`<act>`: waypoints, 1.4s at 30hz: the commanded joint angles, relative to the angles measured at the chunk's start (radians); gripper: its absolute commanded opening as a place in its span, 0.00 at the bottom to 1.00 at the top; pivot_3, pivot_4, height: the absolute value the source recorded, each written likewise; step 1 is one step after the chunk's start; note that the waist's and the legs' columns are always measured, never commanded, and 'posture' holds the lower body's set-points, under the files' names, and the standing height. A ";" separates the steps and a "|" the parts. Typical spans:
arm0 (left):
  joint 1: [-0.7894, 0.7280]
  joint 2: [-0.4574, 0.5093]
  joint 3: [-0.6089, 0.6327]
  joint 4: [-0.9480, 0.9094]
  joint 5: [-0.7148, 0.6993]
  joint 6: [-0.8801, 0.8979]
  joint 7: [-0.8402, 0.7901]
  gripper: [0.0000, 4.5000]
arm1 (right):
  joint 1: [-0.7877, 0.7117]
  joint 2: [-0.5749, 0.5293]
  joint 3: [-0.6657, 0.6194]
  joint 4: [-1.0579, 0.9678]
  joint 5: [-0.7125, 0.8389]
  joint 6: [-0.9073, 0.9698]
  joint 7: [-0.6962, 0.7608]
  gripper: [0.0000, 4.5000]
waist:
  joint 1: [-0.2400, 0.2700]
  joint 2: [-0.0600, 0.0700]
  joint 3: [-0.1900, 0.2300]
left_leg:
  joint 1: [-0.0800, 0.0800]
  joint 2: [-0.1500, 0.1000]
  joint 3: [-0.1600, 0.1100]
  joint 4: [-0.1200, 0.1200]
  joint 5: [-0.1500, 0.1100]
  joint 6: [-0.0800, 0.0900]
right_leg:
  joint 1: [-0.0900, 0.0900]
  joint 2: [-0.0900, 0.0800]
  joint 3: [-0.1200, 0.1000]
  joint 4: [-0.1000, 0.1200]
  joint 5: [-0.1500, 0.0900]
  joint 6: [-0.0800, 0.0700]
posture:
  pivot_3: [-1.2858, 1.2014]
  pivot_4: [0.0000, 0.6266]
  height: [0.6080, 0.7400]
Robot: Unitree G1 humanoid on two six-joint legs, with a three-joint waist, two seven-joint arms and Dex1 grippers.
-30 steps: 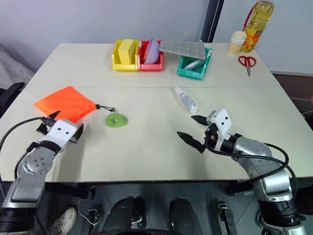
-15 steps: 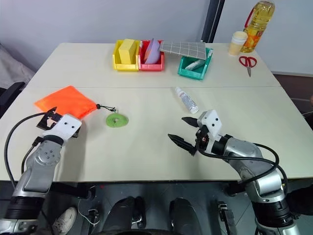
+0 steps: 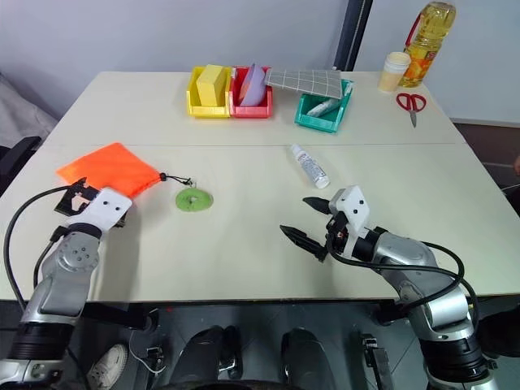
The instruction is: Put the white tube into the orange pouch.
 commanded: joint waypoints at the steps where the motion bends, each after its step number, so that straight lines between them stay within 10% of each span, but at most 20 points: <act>1: -0.038 0.019 0.024 0.023 0.005 -0.012 0.023 1.00 | -0.001 0.002 -0.011 -0.023 0.008 -0.014 0.001 0.99 | 0.000 0.000 0.000 | 0.000 0.000 0.000 0.000 0.000 0.000 | 0.000 0.000 0.000 0.000 0.000 0.000 | 0.52 0.24 1.00; 9: -0.132 0.024 -0.009 0.145 0.003 -0.069 0.037 0.95 | 0.007 0.004 -0.012 -0.038 0.007 -0.012 -0.011 1.00 | 0.001 0.000 0.000 | 0.000 0.000 0.000 0.001 0.000 0.000 | 0.001 0.000 0.000 0.000 0.001 0.001 | 0.52 0.24 1.00; 18: -0.154 0.018 -0.007 0.188 -0.018 -0.140 0.036 0.02 | 0.020 0.005 -0.012 -0.061 0.012 -0.005 -0.034 1.00 | 0.001 0.000 0.000 | 0.000 0.000 0.000 0.001 0.000 0.000 | 0.001 0.001 0.000 0.001 0.002 0.003 | 0.52 0.24 1.00; 42: -0.204 -0.242 -0.176 -0.031 -0.233 -0.079 -0.181 0.02 | -0.049 0.073 0.032 0.072 -0.117 -0.098 -0.109 1.00 | 0.002 -0.001 -0.001 | 0.001 0.000 0.000 0.004 0.001 0.000 | 0.003 0.002 0.000 0.002 0.003 0.006 | 0.52 0.24 1.00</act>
